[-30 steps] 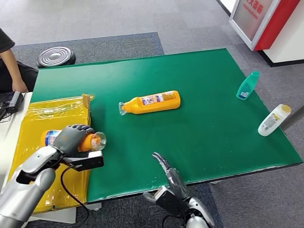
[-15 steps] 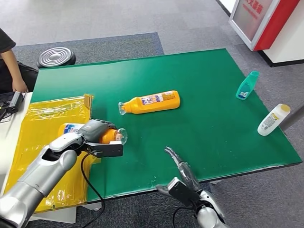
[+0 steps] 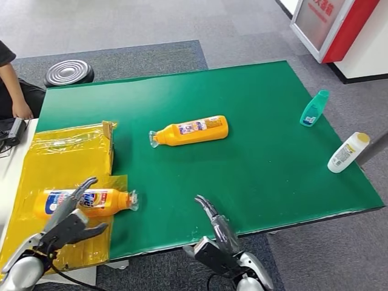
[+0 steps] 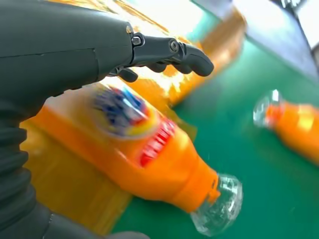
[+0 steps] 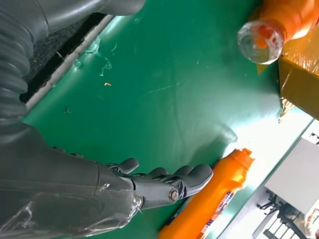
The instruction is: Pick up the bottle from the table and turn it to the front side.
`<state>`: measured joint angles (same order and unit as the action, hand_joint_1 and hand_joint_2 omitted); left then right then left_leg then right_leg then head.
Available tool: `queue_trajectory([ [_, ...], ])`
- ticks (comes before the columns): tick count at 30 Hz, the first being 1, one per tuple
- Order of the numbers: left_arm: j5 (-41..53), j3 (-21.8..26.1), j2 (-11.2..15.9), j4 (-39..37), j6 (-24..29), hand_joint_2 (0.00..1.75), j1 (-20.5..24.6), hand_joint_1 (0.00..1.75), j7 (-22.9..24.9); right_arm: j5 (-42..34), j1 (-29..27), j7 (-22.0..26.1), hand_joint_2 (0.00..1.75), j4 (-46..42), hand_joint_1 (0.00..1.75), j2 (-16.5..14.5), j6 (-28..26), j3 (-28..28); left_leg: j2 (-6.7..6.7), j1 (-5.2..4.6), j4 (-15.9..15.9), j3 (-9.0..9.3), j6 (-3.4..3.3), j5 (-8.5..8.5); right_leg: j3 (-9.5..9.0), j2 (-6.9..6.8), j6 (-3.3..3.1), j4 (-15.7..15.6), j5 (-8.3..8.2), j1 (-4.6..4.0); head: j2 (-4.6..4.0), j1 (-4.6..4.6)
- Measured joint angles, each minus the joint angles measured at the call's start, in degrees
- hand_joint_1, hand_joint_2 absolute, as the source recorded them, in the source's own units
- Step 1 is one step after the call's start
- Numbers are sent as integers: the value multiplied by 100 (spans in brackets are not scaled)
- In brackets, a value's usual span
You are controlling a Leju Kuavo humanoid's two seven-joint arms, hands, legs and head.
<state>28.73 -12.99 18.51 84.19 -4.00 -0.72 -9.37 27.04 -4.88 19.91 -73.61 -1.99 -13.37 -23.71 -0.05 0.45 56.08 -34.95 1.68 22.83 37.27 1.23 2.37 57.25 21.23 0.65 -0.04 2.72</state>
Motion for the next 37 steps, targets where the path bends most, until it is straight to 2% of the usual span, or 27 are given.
queue_trajectory([
  [3,-192,526,-154,498,143,0,-464,0,-83,-29,-80,-2,175,-50,0,1,-84,-33,-1,0,0,-1,-2,3,-2,-4,5,0,4,1,0,-1],
  [7,-221,1084,-471,1028,560,0,-862,0,-317,-37,-163,-13,175,-167,0,3,-163,-48,-2,-1,0,-1,-1,5,-3,-4,5,0,4,1,0,-1],
  [11,-531,1655,-1039,1566,1176,0,-1158,0,-1106,-39,-276,-41,175,-316,0,3,-245,-48,-3,-1,0,-1,0,6,-5,-5,4,0,4,1,-1,0],
  [14,-1038,2029,-1425,1931,1215,0,-1371,0,-1743,-43,-350,-45,175,-399,0,4,-316,-48,-3,-1,0,0,-1,7,-5,-5,5,-1,5,1,-1,-1],
  [16,-1276,2234,-1637,2114,1136,0,-1496,0,-2004,-44,-383,-39,175,-439,0,5,-354,-48,-3,-1,0,0,-1,8,-5,-5,5,-1,6,1,-1,-1],
  [18,-1614,2398,-1809,2241,867,87,-1590,0,-2171,-80,-411,1,175,-473,0,8,-389,-48,-3,-1,0,0,-1,9,-5,-6,5,-1,6,1,-1,-1],
  [20,-2370,2561,-2013,2339,101,175,-1674,0,-2404,-244,-463,145,175,-547,0,18,-433,-34,-3,-1,0,0,-2,10,-6,-6,6,-1,7,1,0,-1],
  [24,-3698,2873,-2612,2400,-1817,175,-1817,0,-2658,-961,-758,702,175,-939,0,82,-200,216,-8,-5,0,1,-12,16,-9,-15,14,-4,11,6,0,-1],
  [26,-3958,2950,-2927,2339,-2467,175,-1844,0,-2721,-1267,-952,1021,175,-1239,0,102,172,521,-13,-9,0,1,-18,19,-13,-19,18,-5,13,12,0,0],
  [28,-4015,2989,-3191,2179,-2841,175,-1839,0,-2767,-1423,-1095,1278,175,-1514,0,96,594,878,-15,-12,0,2,-20,21,-15,-20,20,-6,13,15,0,0],
  [32,-3839,2996,-3543,1742,-2886,175,-1771,0,-2794,-1502,-1239,1534,175,-1895,0,41,1021,1427,-15,-14,1,5,-22,21,-15,-20,22,-7,12,18,0,1],
  [37,-3250,2759,-3637,1165,-2051,175,-1587,0,-2824,-1504,-1256,1732,175,-2112,0,-29,1229,1819,-15,-15,1,9,-19,17,-16,-20,20,-7,10,16,0,1],
])
